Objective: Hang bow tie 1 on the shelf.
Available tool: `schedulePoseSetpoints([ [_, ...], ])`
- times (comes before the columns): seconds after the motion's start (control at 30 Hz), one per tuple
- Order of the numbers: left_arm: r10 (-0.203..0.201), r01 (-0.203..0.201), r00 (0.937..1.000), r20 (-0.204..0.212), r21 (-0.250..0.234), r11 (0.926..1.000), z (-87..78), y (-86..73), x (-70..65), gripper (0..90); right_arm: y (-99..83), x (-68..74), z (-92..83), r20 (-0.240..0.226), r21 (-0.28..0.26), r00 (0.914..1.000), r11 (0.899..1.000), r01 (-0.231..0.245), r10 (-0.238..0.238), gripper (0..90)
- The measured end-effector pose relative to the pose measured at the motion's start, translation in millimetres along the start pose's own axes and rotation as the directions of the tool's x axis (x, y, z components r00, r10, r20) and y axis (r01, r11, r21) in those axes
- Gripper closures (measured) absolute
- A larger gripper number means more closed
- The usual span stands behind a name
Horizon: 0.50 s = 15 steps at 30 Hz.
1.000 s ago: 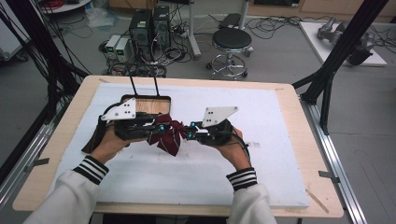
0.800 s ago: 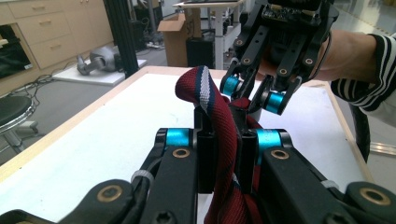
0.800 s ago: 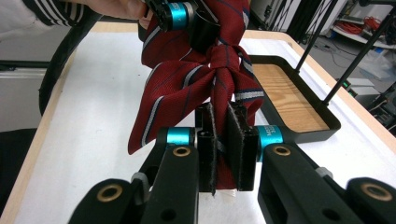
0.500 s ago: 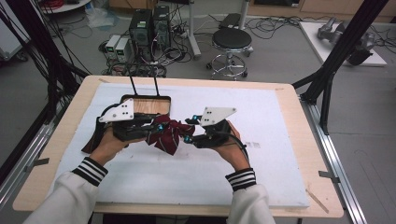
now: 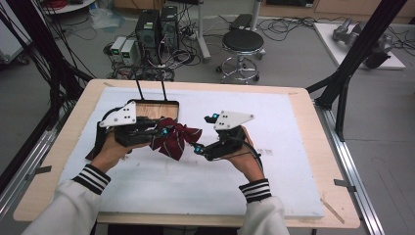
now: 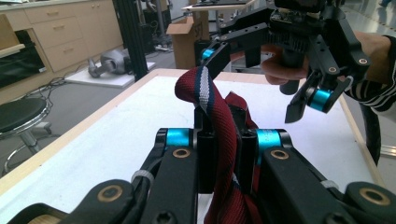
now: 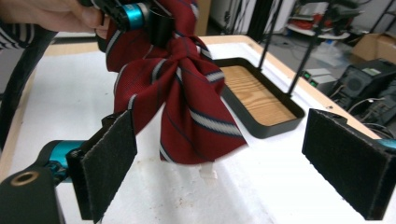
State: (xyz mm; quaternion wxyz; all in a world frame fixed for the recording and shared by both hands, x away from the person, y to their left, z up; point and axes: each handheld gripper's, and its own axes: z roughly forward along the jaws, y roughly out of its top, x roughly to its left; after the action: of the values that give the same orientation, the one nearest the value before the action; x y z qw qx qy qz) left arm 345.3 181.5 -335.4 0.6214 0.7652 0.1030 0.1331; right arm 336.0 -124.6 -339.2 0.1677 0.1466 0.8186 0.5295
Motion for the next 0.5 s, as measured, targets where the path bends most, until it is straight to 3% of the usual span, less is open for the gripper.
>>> schedulePoseSetpoints([
  [0.2,0.002,-0.003,0.9996,-0.027,-0.011,0.9999,-10.2,5.6,5.1,83.3,-7.2,-1.8,-14.0,0.055,-0.030,0.9979,0.999,-0.033,0.034,9.3],
  [0.5,0.007,-0.009,0.9965,-0.084,-0.023,0.9997,-29.1,13.4,17.5,83.3,-20.1,-2.8,-40.8,0.158,-0.109,0.9837,0.992,-0.070,0.086,9.3],
])
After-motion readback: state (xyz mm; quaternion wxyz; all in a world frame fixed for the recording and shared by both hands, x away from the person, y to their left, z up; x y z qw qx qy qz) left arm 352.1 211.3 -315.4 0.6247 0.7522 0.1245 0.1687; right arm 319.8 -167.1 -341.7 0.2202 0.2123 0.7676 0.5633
